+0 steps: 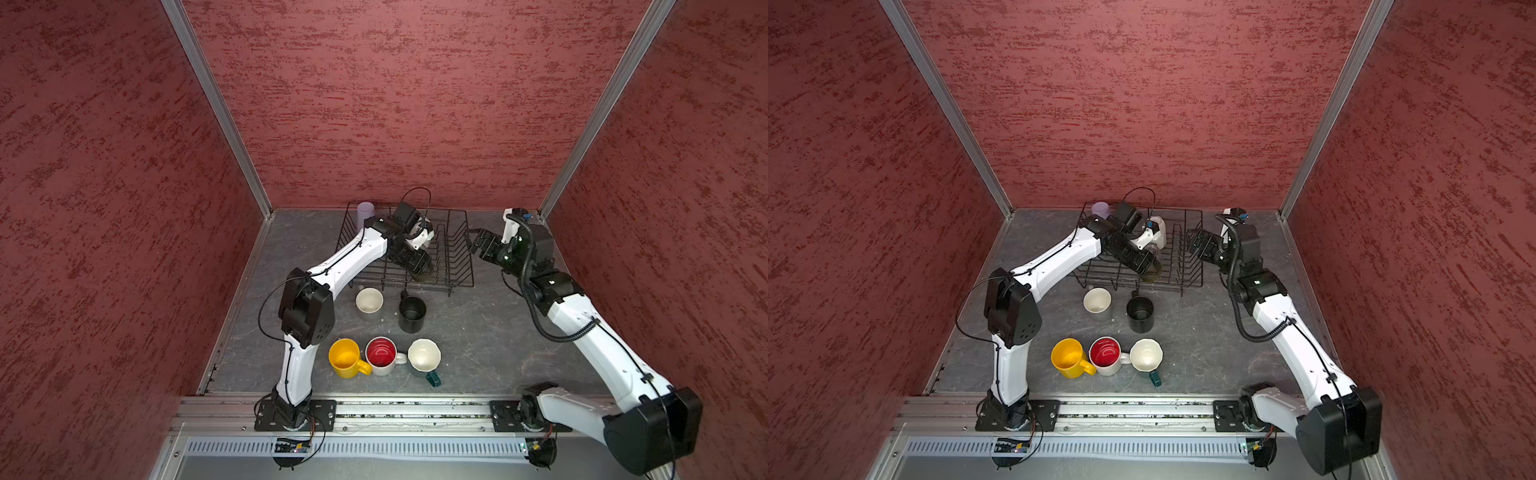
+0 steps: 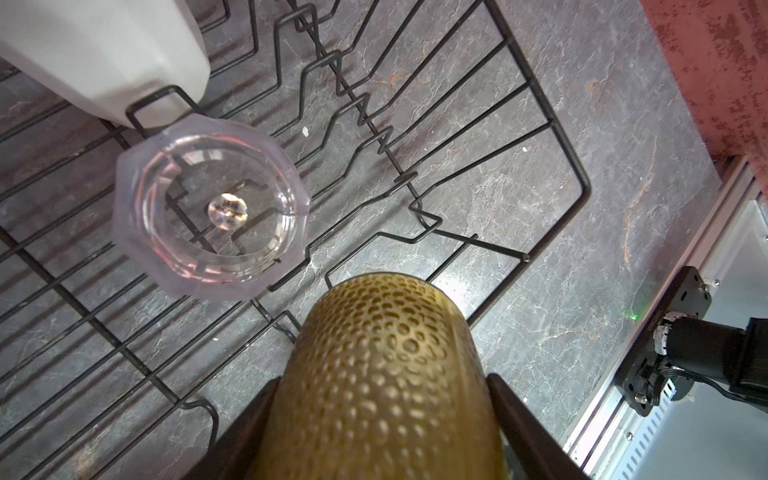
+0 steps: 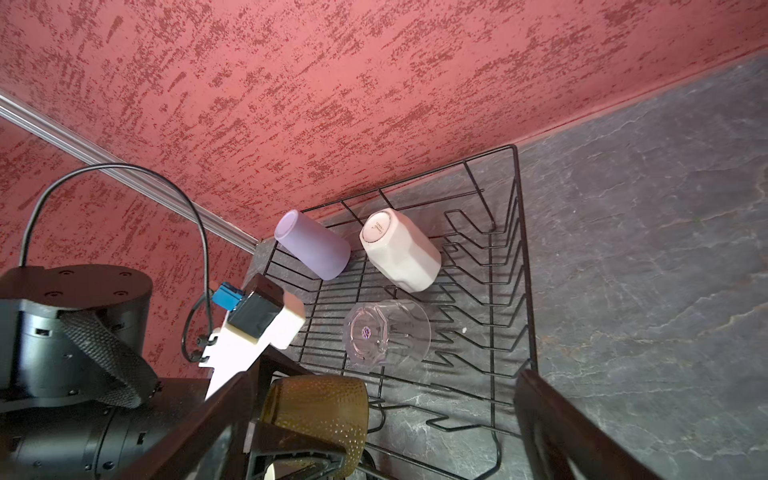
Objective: Load the cups into the dish rack
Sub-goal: 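Lower the olive glass upside down into the rack with the left gripper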
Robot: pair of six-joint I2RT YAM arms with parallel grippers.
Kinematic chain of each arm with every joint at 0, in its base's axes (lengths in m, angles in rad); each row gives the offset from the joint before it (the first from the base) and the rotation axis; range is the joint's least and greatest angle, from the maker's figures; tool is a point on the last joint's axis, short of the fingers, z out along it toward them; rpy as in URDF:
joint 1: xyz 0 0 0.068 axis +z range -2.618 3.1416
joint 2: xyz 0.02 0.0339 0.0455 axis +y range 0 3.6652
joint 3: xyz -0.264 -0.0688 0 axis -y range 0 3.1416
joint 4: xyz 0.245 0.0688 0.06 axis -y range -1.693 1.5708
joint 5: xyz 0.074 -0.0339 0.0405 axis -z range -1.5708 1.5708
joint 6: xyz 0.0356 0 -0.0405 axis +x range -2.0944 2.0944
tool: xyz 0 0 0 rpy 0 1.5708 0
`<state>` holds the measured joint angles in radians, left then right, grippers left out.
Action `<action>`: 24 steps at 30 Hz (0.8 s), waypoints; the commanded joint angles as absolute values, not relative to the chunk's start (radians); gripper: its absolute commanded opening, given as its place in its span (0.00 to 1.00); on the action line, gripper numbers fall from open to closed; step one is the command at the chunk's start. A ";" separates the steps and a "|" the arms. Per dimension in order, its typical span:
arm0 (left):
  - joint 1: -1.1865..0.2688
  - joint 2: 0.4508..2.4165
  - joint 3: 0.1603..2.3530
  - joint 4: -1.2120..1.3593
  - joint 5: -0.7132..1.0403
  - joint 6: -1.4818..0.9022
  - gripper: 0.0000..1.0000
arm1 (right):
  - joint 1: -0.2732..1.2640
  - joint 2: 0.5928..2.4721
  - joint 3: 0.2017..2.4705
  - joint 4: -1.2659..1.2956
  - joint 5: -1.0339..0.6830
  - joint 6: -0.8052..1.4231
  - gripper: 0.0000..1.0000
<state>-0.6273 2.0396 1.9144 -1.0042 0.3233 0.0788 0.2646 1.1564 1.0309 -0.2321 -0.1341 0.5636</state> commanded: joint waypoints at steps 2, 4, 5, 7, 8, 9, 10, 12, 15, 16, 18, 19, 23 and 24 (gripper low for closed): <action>-0.641 2.065 1.942 -1.029 0.304 0.084 0.00 | 0.256 1.131 1.017 -0.224 -0.124 0.557 0.99; -0.643 2.075 1.943 -1.038 0.304 0.092 0.00 | 0.254 1.129 1.014 -0.223 -0.125 0.558 0.99; -0.643 2.080 1.945 -1.044 0.302 0.095 0.00 | 0.253 1.129 1.013 -0.222 -0.127 0.560 0.99; -0.643 2.093 1.954 -1.064 0.292 0.102 0.00 | 0.251 1.128 1.011 -0.220 -0.129 0.560 0.99; -0.643 2.097 1.954 -1.069 0.284 0.102 0.00 | 0.251 1.128 1.009 -0.220 -0.129 0.561 0.99; -0.643 2.097 1.953 -1.070 0.274 0.102 0.00 | 0.250 1.127 1.010 -0.220 -0.130 0.561 0.99; -0.644 2.097 1.952 -1.071 0.269 0.102 0.00 | 0.249 1.127 1.008 -0.218 -0.130 0.561 0.99; -0.643 2.087 1.950 -1.067 0.266 0.098 0.00 | 0.248 1.127 1.006 -0.217 -0.133 0.563 0.99; -0.645 2.064 1.946 -1.063 0.271 0.097 0.00 | 0.247 1.128 1.006 -0.214 -0.136 0.568 0.99; -0.647 2.056 1.947 -1.065 0.275 0.100 0.00 | 0.246 1.128 1.006 -0.214 -0.138 0.568 0.99; -0.646 2.040 1.945 -1.066 0.277 0.101 0.00 | 0.245 1.127 1.006 -0.212 -0.138 0.568 0.99; -0.648 2.033 1.942 -1.069 0.283 0.105 0.00 | 0.245 1.127 1.008 -0.213 -0.140 0.569 0.99; -0.654 2.031 1.945 -1.096 0.281 0.117 0.00 | 0.245 1.127 1.006 -0.207 -0.146 0.574 0.99; -0.657 2.031 1.942 -1.100 0.276 0.117 0.00 | 0.245 1.127 1.005 -0.207 -0.148 0.575 0.99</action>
<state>-0.6353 2.0682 1.9434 -1.0267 0.2558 0.0921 0.2512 1.1458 1.0126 -0.2298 -0.1379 0.5652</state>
